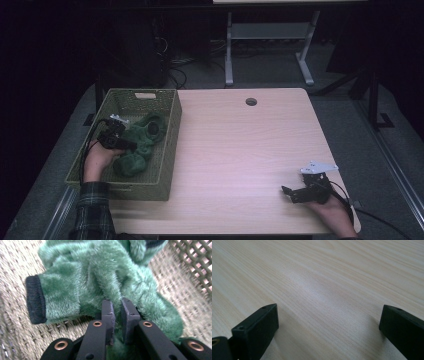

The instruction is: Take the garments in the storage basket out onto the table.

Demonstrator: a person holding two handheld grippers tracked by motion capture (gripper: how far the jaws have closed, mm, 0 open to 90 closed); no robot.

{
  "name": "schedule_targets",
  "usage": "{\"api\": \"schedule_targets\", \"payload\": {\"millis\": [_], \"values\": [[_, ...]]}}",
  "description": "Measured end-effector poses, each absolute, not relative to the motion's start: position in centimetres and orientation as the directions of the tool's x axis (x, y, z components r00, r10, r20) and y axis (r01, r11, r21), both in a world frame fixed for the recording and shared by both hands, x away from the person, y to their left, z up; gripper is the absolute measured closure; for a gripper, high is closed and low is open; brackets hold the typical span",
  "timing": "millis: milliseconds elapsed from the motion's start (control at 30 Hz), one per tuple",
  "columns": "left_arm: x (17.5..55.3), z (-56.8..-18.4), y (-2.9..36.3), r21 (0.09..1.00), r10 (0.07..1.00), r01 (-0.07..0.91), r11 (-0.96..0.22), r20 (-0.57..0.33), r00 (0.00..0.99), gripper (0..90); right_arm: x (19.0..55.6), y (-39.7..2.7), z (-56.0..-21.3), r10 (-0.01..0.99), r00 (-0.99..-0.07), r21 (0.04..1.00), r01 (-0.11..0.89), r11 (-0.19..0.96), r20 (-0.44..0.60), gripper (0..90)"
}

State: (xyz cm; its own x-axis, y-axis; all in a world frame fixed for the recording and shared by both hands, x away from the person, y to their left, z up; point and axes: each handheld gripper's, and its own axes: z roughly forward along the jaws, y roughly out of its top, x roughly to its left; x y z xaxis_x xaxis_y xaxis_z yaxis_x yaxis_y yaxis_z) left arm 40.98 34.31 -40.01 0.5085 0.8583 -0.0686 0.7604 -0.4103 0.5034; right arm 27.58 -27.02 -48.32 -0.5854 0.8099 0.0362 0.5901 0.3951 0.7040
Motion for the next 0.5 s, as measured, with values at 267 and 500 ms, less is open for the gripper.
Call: {"api": "schedule_targets", "payload": {"millis": [267,500], "values": [[40.2,-37.5,34.0,0.580,0.845,0.718,-0.384,-0.092,0.526,83.1,27.6,-27.0,-48.3,0.810,-0.585,0.704,0.590,0.395,0.036,2.1],[39.4,-35.6,34.0,0.655,0.830,0.672,-0.346,-0.120,0.544,83.7,27.6,-27.0,-48.3,0.810,-0.585,0.704,0.590,0.395,0.036,2.1]]}}
